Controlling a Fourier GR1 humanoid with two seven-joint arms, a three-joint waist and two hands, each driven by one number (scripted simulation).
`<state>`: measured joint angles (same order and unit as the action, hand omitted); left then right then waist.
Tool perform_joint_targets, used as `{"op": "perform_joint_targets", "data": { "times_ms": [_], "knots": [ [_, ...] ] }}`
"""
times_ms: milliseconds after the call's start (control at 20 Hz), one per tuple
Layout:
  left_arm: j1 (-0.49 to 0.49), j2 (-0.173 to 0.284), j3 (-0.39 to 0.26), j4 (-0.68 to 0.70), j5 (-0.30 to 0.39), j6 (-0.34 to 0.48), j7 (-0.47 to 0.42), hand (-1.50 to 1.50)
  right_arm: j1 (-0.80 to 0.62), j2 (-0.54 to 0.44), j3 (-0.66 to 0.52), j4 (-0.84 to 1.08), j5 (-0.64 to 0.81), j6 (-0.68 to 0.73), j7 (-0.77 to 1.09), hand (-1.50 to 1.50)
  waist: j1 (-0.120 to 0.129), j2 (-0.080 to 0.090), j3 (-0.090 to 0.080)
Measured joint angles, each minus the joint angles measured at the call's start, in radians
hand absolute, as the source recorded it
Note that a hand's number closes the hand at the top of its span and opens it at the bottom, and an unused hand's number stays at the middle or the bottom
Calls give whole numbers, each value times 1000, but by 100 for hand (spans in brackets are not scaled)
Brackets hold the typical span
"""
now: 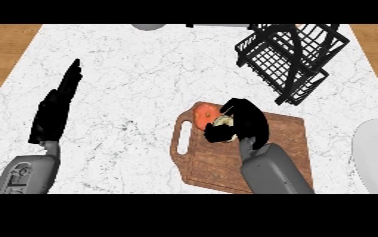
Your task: Pick the cupcake from the cutting board and place it in the tiered basket
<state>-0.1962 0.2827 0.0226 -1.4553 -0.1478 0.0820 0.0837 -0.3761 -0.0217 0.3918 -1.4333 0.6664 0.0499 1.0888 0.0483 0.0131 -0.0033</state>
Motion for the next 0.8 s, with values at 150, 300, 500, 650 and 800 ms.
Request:
{"op": "perform_joint_targets", "data": {
  "times_ms": [150,300,500,650,800],
  "knots": [
    [-15,-3,-14,-6,-2,-9,-2,0,-112,6,-69,80,74,-49,19,150,35,13,-1],
    [-23,-6,-23,-5,-4,-16,-6,0,-223,10,-134,140,159,-110,29,150,58,19,-2],
    [-33,-10,-34,-1,-7,-21,-4,0,-369,-2,-209,204,308,-181,38,150,71,18,-4],
    [-40,-15,-40,4,-11,-20,-7,0,-478,-18,-245,255,437,-223,48,150,76,18,-5],
    [-43,-17,-43,7,-14,-20,-9,0,-579,-31,-283,313,559,-257,62,150,82,17,-5]
  ]
}}
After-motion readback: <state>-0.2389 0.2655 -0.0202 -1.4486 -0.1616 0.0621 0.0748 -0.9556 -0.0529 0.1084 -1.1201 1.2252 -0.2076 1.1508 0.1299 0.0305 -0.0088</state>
